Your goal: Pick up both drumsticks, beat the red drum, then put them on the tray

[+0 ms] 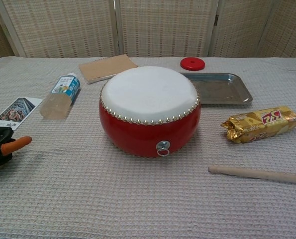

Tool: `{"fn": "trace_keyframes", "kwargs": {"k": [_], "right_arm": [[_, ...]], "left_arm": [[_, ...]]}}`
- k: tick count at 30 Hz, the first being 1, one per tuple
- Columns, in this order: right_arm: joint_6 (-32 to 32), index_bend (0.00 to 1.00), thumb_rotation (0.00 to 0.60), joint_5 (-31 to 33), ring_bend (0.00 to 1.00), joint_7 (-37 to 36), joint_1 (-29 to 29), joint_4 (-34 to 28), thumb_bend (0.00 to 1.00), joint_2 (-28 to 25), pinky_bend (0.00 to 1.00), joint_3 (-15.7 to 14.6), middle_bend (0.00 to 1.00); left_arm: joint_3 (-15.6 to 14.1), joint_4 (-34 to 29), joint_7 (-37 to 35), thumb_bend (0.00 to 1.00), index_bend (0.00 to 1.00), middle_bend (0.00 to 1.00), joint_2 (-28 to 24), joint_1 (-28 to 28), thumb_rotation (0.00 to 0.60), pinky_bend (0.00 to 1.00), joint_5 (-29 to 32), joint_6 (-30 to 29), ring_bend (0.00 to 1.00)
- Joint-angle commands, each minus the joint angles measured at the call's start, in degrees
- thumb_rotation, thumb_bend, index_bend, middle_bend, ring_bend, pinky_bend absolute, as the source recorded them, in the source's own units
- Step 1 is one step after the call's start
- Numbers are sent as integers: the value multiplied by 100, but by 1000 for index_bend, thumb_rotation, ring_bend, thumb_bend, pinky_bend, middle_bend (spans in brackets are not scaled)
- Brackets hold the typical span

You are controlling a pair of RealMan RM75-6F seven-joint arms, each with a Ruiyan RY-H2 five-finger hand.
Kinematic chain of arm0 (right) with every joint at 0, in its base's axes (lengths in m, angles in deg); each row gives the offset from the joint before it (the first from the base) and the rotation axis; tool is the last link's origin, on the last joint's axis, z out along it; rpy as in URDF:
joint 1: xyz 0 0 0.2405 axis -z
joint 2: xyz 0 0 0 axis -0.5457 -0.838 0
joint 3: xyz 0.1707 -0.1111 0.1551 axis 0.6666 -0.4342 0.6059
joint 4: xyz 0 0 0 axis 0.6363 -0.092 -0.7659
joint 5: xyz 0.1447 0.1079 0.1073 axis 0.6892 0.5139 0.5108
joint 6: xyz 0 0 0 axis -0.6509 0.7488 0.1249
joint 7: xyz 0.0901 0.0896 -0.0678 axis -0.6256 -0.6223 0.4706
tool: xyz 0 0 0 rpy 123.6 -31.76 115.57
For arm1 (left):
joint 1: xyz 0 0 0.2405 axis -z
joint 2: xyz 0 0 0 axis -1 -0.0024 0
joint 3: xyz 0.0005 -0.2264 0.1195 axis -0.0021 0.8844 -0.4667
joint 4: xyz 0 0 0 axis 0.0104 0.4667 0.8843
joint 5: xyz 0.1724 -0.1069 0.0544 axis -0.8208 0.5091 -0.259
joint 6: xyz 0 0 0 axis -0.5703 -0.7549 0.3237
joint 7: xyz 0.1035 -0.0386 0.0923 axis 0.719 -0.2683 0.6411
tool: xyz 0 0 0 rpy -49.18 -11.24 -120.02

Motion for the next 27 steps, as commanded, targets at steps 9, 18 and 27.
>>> {"fn": "trace_keyframes", "kwargs": {"k": [9, 18, 27], "right_arm": [[86, 68, 600, 17, 30, -138, -36, 14, 186, -25, 176, -3, 215], [616, 108, 600, 69, 68, -382, -180, -180, 185, -119, 254, -174, 215], [2133, 298, 600, 508, 108, 24, -875, -306, 186, 607, 303, -246, 215]], "left_arm": [[-86, 56, 465, 430, 1000, 1000, -173, 14, 600, 1000, -207, -226, 1000], [-228, 73, 1316, 437, 1000, 1000, -540, 63, 600, 1000, -510, -471, 1000], [-183, -554, 3544, 437, 1000, 1000, -1472, 88, 600, 1000, -935, -1307, 1000]]}}
